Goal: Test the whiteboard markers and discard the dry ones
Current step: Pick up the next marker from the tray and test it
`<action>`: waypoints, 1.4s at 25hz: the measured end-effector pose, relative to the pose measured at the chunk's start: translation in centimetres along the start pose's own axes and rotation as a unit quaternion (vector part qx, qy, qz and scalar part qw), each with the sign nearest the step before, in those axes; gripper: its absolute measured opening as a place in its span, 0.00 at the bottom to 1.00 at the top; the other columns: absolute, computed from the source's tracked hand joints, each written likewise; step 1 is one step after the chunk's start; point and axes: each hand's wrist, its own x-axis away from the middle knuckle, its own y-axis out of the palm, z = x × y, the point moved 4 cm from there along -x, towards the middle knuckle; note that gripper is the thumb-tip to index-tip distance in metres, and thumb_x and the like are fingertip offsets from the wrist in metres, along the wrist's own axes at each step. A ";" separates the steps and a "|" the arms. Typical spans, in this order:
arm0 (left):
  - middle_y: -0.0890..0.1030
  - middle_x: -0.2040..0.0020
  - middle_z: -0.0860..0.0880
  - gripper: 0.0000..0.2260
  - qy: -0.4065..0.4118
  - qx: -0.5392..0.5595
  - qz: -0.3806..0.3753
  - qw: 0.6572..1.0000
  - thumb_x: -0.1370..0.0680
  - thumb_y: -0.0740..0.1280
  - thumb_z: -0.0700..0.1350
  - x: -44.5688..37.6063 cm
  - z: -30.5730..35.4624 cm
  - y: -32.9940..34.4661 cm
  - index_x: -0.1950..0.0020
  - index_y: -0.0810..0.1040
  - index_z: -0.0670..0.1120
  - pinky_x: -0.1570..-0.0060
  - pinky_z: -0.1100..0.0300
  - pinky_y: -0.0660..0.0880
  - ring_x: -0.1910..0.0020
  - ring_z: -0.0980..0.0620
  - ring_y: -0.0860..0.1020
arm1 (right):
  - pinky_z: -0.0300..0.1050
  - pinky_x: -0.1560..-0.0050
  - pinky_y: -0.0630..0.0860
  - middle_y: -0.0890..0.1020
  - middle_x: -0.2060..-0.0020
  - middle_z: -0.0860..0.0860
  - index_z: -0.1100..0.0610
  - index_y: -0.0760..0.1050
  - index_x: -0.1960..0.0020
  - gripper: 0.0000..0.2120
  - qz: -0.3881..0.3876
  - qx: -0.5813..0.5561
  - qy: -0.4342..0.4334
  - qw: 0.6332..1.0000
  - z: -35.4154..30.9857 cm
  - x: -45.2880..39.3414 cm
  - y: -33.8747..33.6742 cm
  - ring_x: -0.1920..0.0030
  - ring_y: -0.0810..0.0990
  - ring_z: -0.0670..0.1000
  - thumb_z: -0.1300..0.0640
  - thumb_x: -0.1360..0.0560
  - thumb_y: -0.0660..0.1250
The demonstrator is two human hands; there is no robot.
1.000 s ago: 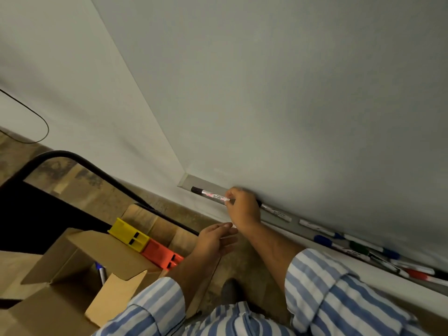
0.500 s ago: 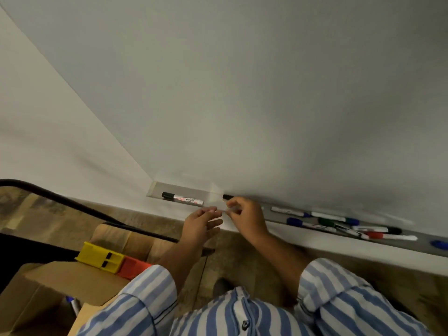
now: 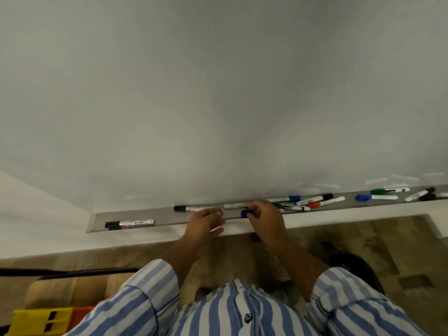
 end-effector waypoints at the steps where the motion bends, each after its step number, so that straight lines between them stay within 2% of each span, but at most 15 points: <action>1: 0.86 0.42 0.39 0.09 -0.003 -0.006 -0.007 1.000 0.18 0.70 0.39 0.0 -0.1 0.7 0.39 0.83 0.41 0.47 0.52 0.83 0.43 0.44 0.85 | 0.46 0.37 0.78 0.85 0.42 0.52 0.54 0.82 0.38 0.12 -0.006 0.012 0.013 1.000 0.6 -0.1 -0.4 0.43 0.83 0.52 0.56 0.20 0.75; 4: 0.84 0.44 0.39 0.10 -0.008 -0.014 -0.014 1.000 0.20 0.71 0.35 0.1 -0.6 2.5 0.39 0.83 0.40 0.42 0.51 0.82 0.45 0.45 0.83 | 0.43 0.37 0.76 0.83 0.39 0.52 0.55 0.81 0.35 0.15 -0.027 0.044 0.006 0.999 1.8 0.0 -1.1 0.41 0.82 0.51 0.56 0.21 0.75; 8: 0.83 0.41 0.39 0.11 0.000 -0.024 -0.030 0.999 0.20 0.71 0.33 0.1 -0.8 3.3 0.40 0.82 0.41 0.39 0.51 0.81 0.44 0.45 0.83 | 0.46 0.31 0.74 0.80 0.36 0.51 0.52 0.81 0.33 0.14 -0.075 0.136 -0.034 0.987 2.2 -0.9 -1.9 0.38 0.81 0.53 0.59 0.18 0.71; 12: 0.84 0.38 0.45 0.12 0.030 -0.066 -0.039 0.997 0.20 0.72 0.35 1.1 -0.3 3.9 0.37 0.82 0.45 0.42 0.52 0.83 0.40 0.46 0.83 | 0.44 0.36 0.74 0.83 0.41 0.53 0.53 0.84 0.36 0.12 -0.090 0.142 -0.084 0.982 1.5 -1.4 -3.2 0.42 0.81 0.54 0.56 0.19 0.72; 16: 0.85 0.40 0.52 0.11 0.124 -0.129 -0.061 0.982 0.17 0.70 0.42 2.6 1.1 5.9 0.36 0.82 0.53 0.43 0.53 0.82 0.40 0.51 0.83 | 0.50 0.39 0.77 0.86 0.45 0.55 0.56 0.84 0.36 0.12 -0.032 0.077 -0.165 0.983 -0.5 0.6 -4.7 0.44 0.81 0.55 0.54 0.18 0.71; 19: 0.87 0.43 0.52 0.09 0.151 -0.123 -0.083 0.977 0.16 0.68 0.44 3.9 1.6 8.3 0.37 0.83 0.51 0.41 0.52 0.81 0.39 0.50 0.83 | 0.47 0.38 0.78 0.84 0.43 0.56 0.58 0.81 0.33 0.13 -0.063 -0.002 -0.151 0.987 -1.1 2.3 -6.3 0.44 0.81 0.53 0.56 0.15 0.67; 21: 0.87 0.42 0.52 0.10 0.164 -0.116 -0.105 0.974 0.15 0.66 0.45 4.7 1.9 10.3 0.37 0.84 0.51 0.37 0.51 0.80 0.38 0.50 0.83 | 0.44 0.39 0.80 0.83 0.44 0.52 0.57 0.79 0.31 0.13 -0.066 -0.075 -0.112 0.989 -1.1 3.1 -8.1 0.45 0.81 0.49 0.56 0.14 0.65; 24: 0.86 0.39 0.48 0.13 0.187 -0.070 -0.146 0.969 0.13 0.61 0.46 6.1 2.0 13.9 0.32 0.81 0.48 0.39 0.52 0.81 0.37 0.49 0.83 | 0.32 0.52 0.78 0.82 0.49 0.45 0.53 0.78 0.30 0.13 -0.074 -0.203 -0.035 0.976 -1.2 3.9 -10.3 0.52 0.81 0.42 0.55 0.13 0.62; 26: 0.84 0.37 0.44 0.14 0.195 -0.017 -0.155 0.968 0.12 0.59 0.46 7.0 1.9 16.5 0.31 0.79 0.44 0.43 0.52 0.82 0.37 0.46 0.83 | 0.32 0.65 0.73 0.80 0.59 0.46 0.54 0.80 0.35 0.11 -0.088 -0.298 0.010 0.950 -0.7 3.8 -11.4 0.62 0.78 0.43 0.55 0.12 0.62; 27: 0.84 0.35 0.44 0.15 0.195 0.012 -0.156 0.968 0.12 0.58 0.46 7.3 1.9 17.8 0.30 0.79 0.43 0.44 0.50 0.83 0.39 0.44 0.83 | 0.34 0.69 0.70 0.78 0.64 0.48 0.54 0.82 0.39 0.10 -0.101 -0.341 0.025 0.934 -0.3 3.7 -12.2 0.67 0.75 0.45 0.54 0.12 0.62; 29: 0.83 0.32 0.43 0.17 0.195 0.064 -0.168 0.964 0.12 0.58 0.47 7.7 2.0 20.4 0.29 0.76 0.40 0.50 0.46 0.80 0.52 0.41 0.82 | 0.38 0.72 0.65 0.74 0.68 0.52 0.55 0.83 0.45 0.11 -0.150 -0.428 0.028 0.891 0.8 3.7 -14.2 0.72 0.69 0.46 0.55 0.13 0.62; 31: 0.83 0.33 0.41 0.18 0.203 0.082 -0.179 0.959 0.14 0.60 0.50 8.5 2.4 23.3 0.32 0.76 0.39 0.59 0.50 0.79 0.65 0.47 0.78 | 0.38 0.72 0.62 0.73 0.68 0.53 0.58 0.82 0.46 0.10 -0.203 -0.491 0.021 0.847 2.1 3.7 -16.7 0.72 0.67 0.46 0.56 0.13 0.63; 32: 0.84 0.36 0.40 0.18 0.207 0.081 -0.175 0.959 0.16 0.60 0.52 8.9 2.3 24.8 0.35 0.77 0.41 0.63 0.51 0.79 0.68 0.49 0.77 | 0.38 0.72 0.62 0.74 0.68 0.53 0.58 0.81 0.46 0.10 -0.220 -0.504 0.019 0.835 2.8 3.7 -17.7 0.71 0.66 0.46 0.56 0.13 0.63; 33: 0.84 0.40 0.39 0.16 0.209 0.085 -0.159 0.961 0.16 0.61 0.54 9.4 2.1 26.2 0.39 0.78 0.43 0.65 0.53 0.80 0.68 0.50 0.78 | 0.38 0.71 0.61 0.74 0.68 0.53 0.60 0.81 0.46 0.10 -0.224 -0.504 0.016 0.834 3.4 3.7 -18.8 0.71 0.66 0.47 0.56 0.13 0.64; 35: 0.84 0.49 0.43 0.12 0.213 0.138 -0.103 0.962 0.15 0.61 0.54 10.0 1.7 29.3 0.46 0.78 0.46 0.61 0.53 0.81 0.63 0.49 0.82 | 0.40 0.71 0.62 0.75 0.69 0.52 0.63 0.80 0.47 0.11 -0.209 -0.456 -0.014 0.865 5.3 3.9 -20.8 0.71 0.67 0.47 0.56 0.14 0.65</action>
